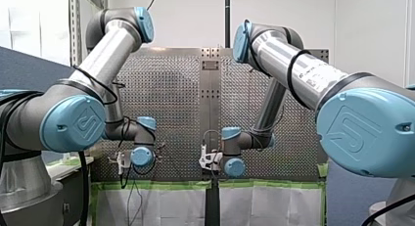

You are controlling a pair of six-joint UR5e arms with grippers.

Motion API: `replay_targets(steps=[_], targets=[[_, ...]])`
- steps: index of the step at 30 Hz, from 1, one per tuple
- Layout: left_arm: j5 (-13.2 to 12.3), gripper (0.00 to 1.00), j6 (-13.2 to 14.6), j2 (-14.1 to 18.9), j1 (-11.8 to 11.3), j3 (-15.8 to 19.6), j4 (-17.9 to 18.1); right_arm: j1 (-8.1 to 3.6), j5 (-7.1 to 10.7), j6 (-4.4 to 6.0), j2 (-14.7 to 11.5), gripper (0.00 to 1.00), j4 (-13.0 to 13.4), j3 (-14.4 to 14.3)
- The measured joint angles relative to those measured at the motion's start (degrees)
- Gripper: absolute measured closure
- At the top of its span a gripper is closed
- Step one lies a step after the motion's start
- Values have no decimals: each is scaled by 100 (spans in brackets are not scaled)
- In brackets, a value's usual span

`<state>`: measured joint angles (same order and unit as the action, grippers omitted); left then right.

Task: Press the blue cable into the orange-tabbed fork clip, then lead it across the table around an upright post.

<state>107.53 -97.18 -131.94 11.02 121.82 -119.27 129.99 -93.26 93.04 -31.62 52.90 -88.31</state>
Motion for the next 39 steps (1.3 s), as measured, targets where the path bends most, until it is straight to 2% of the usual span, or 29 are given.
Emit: replay_targets(steps=[7,13,23,32,39], targets=[[-11,100,-4,60,0,32,-32,0,0,15,8,100,-18,53],[-176,100,-129,67,-76,12,93,-1,0,7,10,100,-48,67],[-272,100,-173,61,-179,-187,112,-9,0,-11,10,100,-190,148],[-287,100,-165,53,-250,-203,165,-62,-28,-11,17,100,-225,159],[-393,100,-150,53,-265,-204,171,-118,-82,-1,78,100,-235,163]])
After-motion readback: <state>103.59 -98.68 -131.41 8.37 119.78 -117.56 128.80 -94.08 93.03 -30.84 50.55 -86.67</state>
